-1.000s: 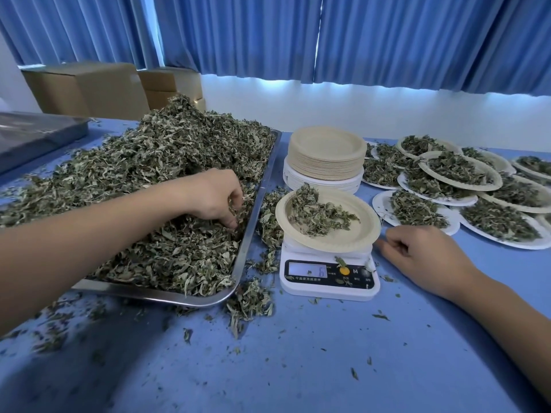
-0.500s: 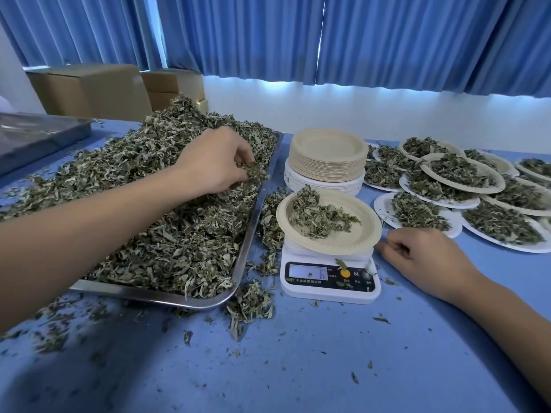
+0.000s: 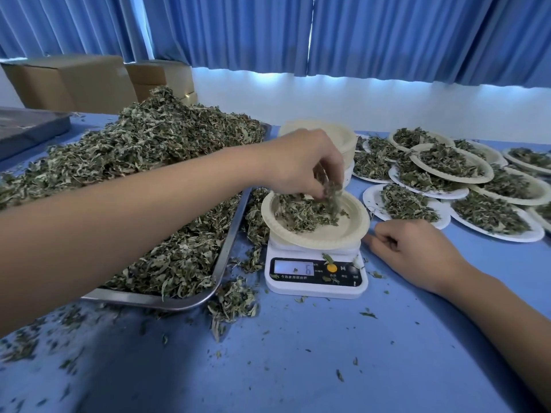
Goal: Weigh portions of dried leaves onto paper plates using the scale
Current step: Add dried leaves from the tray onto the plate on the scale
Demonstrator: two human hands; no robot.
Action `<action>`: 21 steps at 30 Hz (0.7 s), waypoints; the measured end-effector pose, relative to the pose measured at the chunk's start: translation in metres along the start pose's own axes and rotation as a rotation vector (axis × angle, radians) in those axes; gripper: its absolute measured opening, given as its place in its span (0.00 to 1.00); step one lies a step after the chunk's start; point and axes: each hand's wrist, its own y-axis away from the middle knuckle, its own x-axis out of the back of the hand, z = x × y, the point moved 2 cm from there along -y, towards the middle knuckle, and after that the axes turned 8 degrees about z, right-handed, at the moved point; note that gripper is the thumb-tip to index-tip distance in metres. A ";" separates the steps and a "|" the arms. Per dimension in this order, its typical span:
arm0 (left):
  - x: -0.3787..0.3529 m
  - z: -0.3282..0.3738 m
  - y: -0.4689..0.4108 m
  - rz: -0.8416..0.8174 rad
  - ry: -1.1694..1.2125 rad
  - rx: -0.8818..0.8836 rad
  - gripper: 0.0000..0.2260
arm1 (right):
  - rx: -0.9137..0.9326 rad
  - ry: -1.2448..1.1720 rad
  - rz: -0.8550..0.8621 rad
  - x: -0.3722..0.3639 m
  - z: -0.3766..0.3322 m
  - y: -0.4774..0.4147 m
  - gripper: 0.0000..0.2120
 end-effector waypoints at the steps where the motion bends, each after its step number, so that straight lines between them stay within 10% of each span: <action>1: -0.003 0.001 -0.001 -0.073 -0.005 -0.002 0.11 | 0.000 -0.002 -0.001 0.000 0.000 0.000 0.23; 12: 0.024 -0.029 0.034 0.130 -0.185 0.156 0.10 | 0.006 0.004 -0.022 0.000 0.000 -0.002 0.23; 17: 0.022 -0.055 0.067 -0.225 -0.643 0.400 0.10 | 0.016 0.014 -0.011 -0.001 0.000 -0.002 0.23; 21: 0.003 -0.068 0.083 -0.480 -0.544 0.426 0.07 | 0.012 0.020 -0.004 -0.001 0.000 -0.002 0.23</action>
